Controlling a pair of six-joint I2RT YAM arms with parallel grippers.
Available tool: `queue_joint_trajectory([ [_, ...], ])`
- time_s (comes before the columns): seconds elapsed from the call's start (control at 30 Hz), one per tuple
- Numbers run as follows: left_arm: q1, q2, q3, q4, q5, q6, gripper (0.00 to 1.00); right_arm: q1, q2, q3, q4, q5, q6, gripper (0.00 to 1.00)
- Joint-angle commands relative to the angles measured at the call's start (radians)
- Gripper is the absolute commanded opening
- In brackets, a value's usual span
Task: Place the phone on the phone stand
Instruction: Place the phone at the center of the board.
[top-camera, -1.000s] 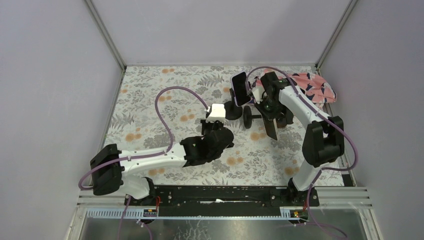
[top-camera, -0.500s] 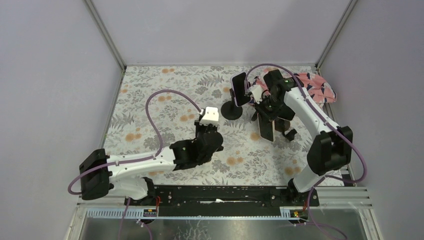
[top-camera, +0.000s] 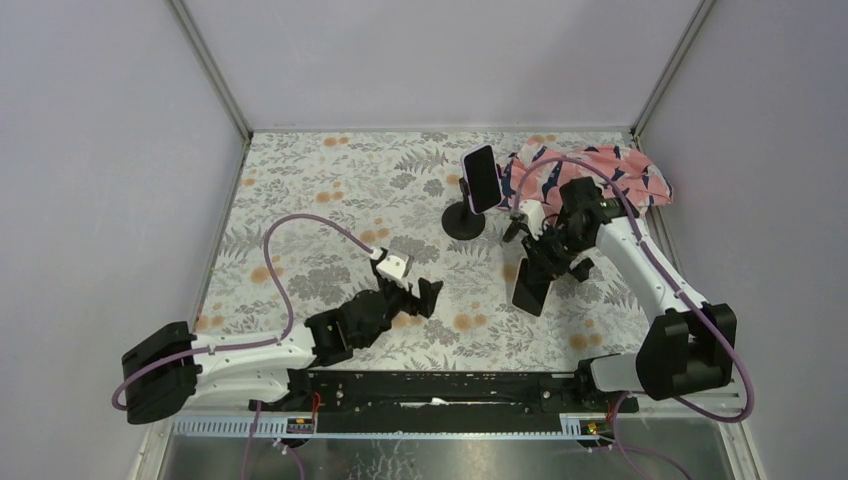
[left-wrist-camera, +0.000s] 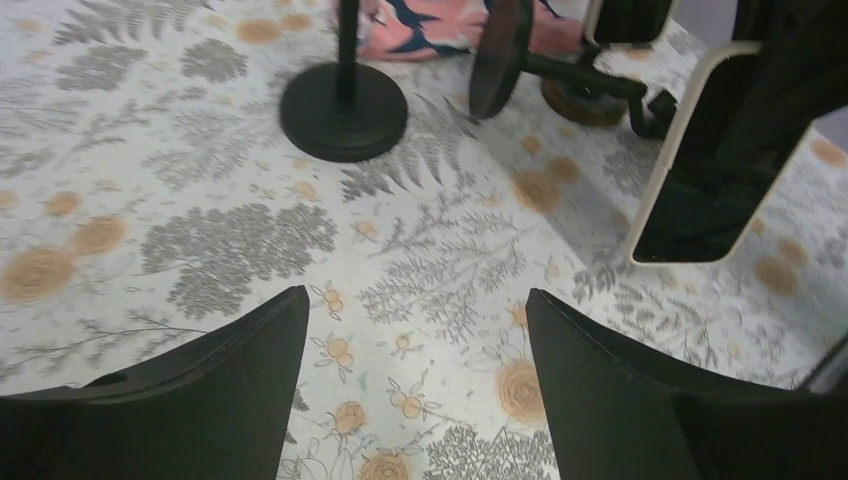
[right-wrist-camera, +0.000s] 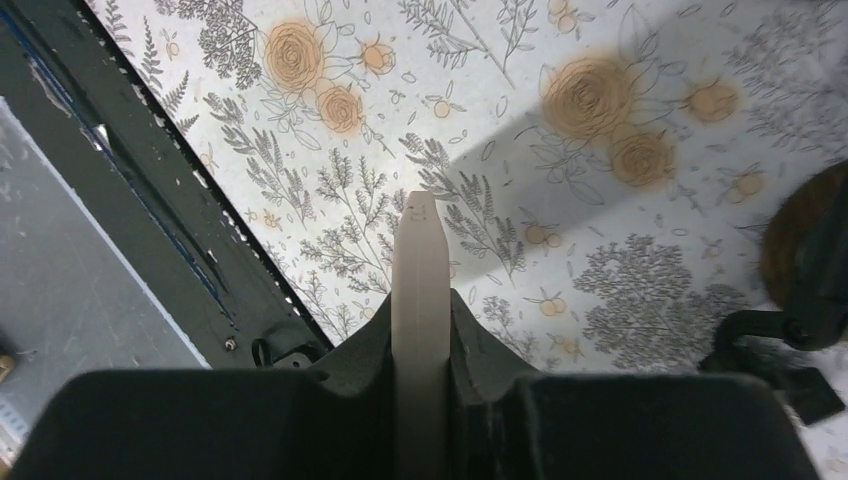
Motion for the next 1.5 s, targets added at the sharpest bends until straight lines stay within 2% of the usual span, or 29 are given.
queue_joint_trajectory([
  [0.0, 0.014, 0.033, -0.086, 0.316, 0.167, -0.003, 0.88, -0.046, -0.055, -0.103, 0.073, -0.199, -0.050, 0.12],
  [0.17, 0.024, 0.090, -0.056, 0.314, 0.243, -0.019, 0.89, -0.060, 0.072, -0.122, 0.000, -0.332, -0.137, 0.16],
  [0.4, 0.025, 0.064, -0.083, 0.303, 0.274, -0.061, 0.90, -0.063, 0.270, -0.049, -0.047, -0.351, -0.172, 0.22],
  [0.5, 0.026, 0.021, -0.113, 0.288, 0.256, -0.073, 0.90, -0.063, 0.257, -0.072, 0.034, -0.281, -0.102, 0.34],
  [0.6, 0.026, -0.036, -0.142, 0.270, 0.235, -0.074, 0.90, -0.064, 0.199, -0.094, 0.117, -0.199, -0.052, 0.52],
  [0.63, 0.026, -0.052, -0.146, 0.260, 0.231, -0.073, 0.90, -0.064, 0.185, -0.096, 0.128, -0.183, -0.047, 0.54],
  [0.67, 0.026, -0.071, -0.148, 0.243, 0.226, -0.070, 0.90, -0.063, 0.172, -0.094, 0.135, -0.168, -0.045, 0.62],
  [0.77, 0.026, -0.124, -0.142, 0.185, 0.215, -0.055, 0.90, -0.064, 0.148, -0.080, 0.130, -0.134, -0.061, 0.71],
  [1.03, 0.026, -0.211, -0.140, 0.090, 0.208, -0.047, 0.90, -0.063, 0.088, -0.051, 0.123, -0.005, -0.111, 0.74],
  [1.27, 0.026, -0.223, -0.127, 0.063, 0.220, -0.038, 0.90, -0.064, 0.043, -0.023, 0.149, 0.011, -0.173, 0.73],
  [1.47, 0.026, -0.255, -0.129, 0.044, 0.219, -0.035, 0.90, -0.064, 0.027, -0.028, 0.256, 0.073, -0.241, 0.73],
])
